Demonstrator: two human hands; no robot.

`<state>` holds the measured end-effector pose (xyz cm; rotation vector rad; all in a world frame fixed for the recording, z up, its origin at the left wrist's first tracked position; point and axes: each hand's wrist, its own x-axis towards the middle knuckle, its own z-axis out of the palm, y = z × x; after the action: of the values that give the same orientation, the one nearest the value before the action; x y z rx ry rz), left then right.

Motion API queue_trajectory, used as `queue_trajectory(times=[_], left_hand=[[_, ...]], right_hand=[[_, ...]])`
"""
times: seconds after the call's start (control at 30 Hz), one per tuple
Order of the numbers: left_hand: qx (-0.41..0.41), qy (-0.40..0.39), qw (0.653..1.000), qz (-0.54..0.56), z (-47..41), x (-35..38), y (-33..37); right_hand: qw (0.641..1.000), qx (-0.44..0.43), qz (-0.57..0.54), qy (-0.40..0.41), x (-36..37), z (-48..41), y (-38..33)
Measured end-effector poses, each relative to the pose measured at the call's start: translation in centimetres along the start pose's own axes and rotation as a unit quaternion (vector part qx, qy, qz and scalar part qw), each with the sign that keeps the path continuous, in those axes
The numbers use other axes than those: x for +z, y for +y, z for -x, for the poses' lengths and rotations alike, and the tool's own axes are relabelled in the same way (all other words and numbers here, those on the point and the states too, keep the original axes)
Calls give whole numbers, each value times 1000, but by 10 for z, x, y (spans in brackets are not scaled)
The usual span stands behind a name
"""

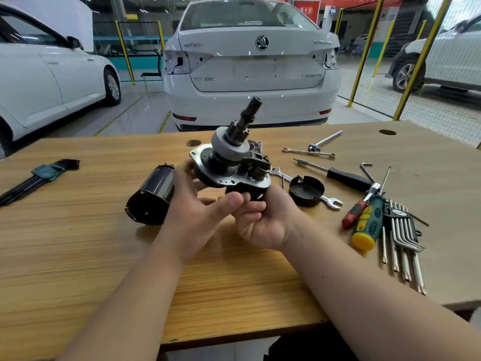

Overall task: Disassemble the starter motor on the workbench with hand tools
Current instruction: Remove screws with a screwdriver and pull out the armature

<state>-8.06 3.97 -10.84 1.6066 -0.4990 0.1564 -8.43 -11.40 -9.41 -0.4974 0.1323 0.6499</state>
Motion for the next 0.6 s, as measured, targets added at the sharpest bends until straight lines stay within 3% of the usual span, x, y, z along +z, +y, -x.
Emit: queue_trajectory(times=[0.07, 0.2, 0.4, 0.47, 0.6], left_hand=[[4, 26, 998, 54, -7, 9, -1], [25, 99, 994, 50, -17, -1, -2], [6, 163, 977, 136, -17, -12, -1], [-8, 183, 969, 166, -17, -16, -1], [-26, 219, 968, 118, -15, -20, -6]], right_hand=[[999, 33, 40, -3, 1, -1, 7], [983, 99, 156, 3, 9, -3, 19], [924, 124, 354, 73, 18, -6, 26], [884, 81, 443, 122, 20, -5, 27], [712, -128, 649, 235, 17, 7, 12]])
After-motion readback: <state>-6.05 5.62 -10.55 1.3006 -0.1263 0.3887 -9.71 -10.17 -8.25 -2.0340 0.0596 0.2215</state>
